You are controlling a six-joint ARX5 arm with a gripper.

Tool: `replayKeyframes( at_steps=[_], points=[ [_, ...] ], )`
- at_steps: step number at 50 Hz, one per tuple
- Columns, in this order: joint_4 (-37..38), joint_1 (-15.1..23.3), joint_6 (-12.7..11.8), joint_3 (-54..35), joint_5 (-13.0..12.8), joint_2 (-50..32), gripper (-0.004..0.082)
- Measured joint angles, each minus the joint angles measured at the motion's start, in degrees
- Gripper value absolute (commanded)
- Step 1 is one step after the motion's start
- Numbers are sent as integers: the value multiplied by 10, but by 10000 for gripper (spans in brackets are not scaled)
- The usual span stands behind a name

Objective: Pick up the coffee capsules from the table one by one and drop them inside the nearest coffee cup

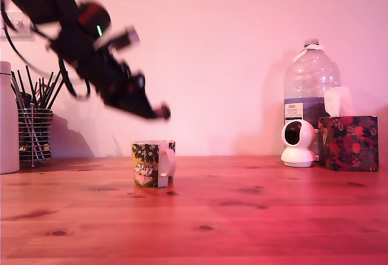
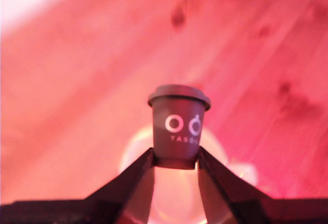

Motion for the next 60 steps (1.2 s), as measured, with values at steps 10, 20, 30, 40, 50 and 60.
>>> replayKeyframes(
  at_steps=[10, 20, 30, 40, 50, 60],
  points=[
    [-28, -1, 10, 0, -27, 19, 183],
    [-37, -1, 14, 3, -29, 19, 183],
    [-44, -1, 14, 3, -30, 19, 183],
    [-44, -1, 14, 3, -38, 19, 278],
    [-37, -1, 14, 4, -40, 19, 582],
    [-33, -1, 14, 8, -40, 19, 577]
  ],
)
